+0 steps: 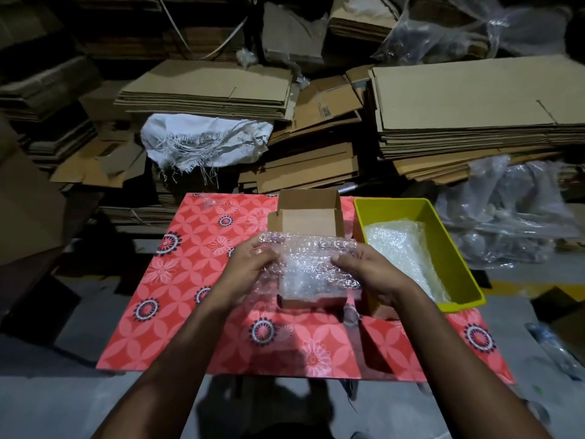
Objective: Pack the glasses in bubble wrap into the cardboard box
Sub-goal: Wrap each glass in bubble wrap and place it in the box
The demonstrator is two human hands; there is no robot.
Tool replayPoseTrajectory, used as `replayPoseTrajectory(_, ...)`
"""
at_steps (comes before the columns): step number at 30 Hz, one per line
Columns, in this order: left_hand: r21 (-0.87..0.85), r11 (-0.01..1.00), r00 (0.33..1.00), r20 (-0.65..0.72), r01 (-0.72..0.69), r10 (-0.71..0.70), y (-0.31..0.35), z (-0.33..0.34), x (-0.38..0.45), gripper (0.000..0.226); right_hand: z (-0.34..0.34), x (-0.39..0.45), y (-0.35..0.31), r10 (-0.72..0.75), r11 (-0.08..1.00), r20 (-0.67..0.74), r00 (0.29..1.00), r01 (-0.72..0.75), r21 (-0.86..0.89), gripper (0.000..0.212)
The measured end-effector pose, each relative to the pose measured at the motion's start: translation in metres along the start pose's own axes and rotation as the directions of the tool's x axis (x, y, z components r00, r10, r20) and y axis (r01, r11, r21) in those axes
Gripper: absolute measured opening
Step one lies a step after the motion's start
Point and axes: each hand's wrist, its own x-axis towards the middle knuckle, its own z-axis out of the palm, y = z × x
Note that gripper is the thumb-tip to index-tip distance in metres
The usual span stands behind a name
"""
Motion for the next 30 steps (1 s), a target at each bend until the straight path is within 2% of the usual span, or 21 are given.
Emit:
replayPoseTrajectory(2, 0.057, 0.996, 0.998, -0.02, -0.064, 0.065, 0.003, 0.0, -0.002, 0.032, -0.001, -0.001, -0.005, -0.055, 0.998, -0.02, 0.998, 0.054, -0.022, 0.036)
replayPoseTrajectory(7, 0.182, 0.964, 0.977, -0.052, -0.193, 0.206, 0.014, -0.003, -0.001, 0.024, -0.01, -0.003, -0.017, -0.142, 0.99, -0.043, 0.989, 0.143, 0.013, 0.038)
replayPoseTrajectory(10, 0.233, 0.938, 0.965, 0.002, -0.257, 0.264, 0.026, 0.003, -0.003, 0.018, -0.009, -0.006, -0.019, -0.141, 0.987, -0.121, 0.983, 0.149, 0.064, 0.031)
replayPoseTrajectory(12, 0.206, 0.934, 0.956, 0.05, -0.292, 0.288, 0.034, 0.006, -0.002, 0.02, -0.011, -0.006, -0.02, -0.121, 0.983, -0.138, 0.983, 0.137, 0.119, 0.032)
replayPoseTrajectory(14, 0.152, 0.947, 0.959, 0.067, -0.282, 0.275, 0.033, 0.002, 0.002, 0.031, -0.016, -0.004, -0.02, -0.099, 0.976, -0.079, 0.992, 0.113, 0.188, 0.024)
replayPoseTrajectory(17, -0.036, 0.983, 0.983, 0.037, -0.178, 0.18, 0.028, -0.001, 0.009, 0.05, -0.02, 0.0, -0.019, -0.092, 0.955, -0.021, 0.995, 0.095, 0.281, 0.026)
replayPoseTrajectory(19, -0.186, 0.975, 0.991, 0.034, -0.118, 0.127, 0.024, 0.001, 0.011, 0.039, -0.022, 0.001, -0.02, -0.096, 0.949, -0.015, 0.995, 0.096, 0.3, 0.02)
replayPoseTrajectory(21, -0.306, 0.949, 0.995, 0.043, -0.077, 0.094, 0.02, 0.003, 0.012, 0.023, -0.022, 0.001, -0.022, -0.086, 0.944, -0.03, 0.996, 0.091, 0.317, 0.025)
replayPoseTrajectory(25, -0.505, 0.86, 0.996, -0.017, -0.08, 0.082, 0.013, 0.003, 0.017, 0.01, -0.022, 0.003, -0.022, -0.101, 0.878, -0.141, 0.985, 0.155, 0.453, 0.038)
replayPoseTrajectory(26, -0.519, 0.849, 0.995, -0.055, -0.101, 0.084, 0.013, 0.003, 0.019, 0.017, -0.024, 0.004, -0.02, -0.114, 0.863, -0.195, 0.974, 0.194, 0.466, 0.042)
replayPoseTrajectory(28, -0.401, 0.906, 0.99, -0.1, -0.132, 0.1, 0.015, 0.008, 0.019, 0.026, -0.023, 0.008, -0.018, -0.144, 0.877, -0.244, 0.959, 0.237, 0.417, 0.036)
replayPoseTrajectory(29, -0.313, 0.938, 0.987, -0.106, -0.148, 0.121, 0.018, 0.011, 0.018, 0.021, -0.024, 0.011, -0.016, -0.138, 0.893, -0.201, 0.97, 0.209, 0.398, 0.029)
replayPoseTrajectory(30, -0.232, 0.959, 0.985, -0.103, -0.162, 0.141, 0.019, 0.012, 0.018, 0.013, -0.025, 0.012, -0.015, -0.135, 0.922, -0.168, 0.977, 0.185, 0.34, 0.03)
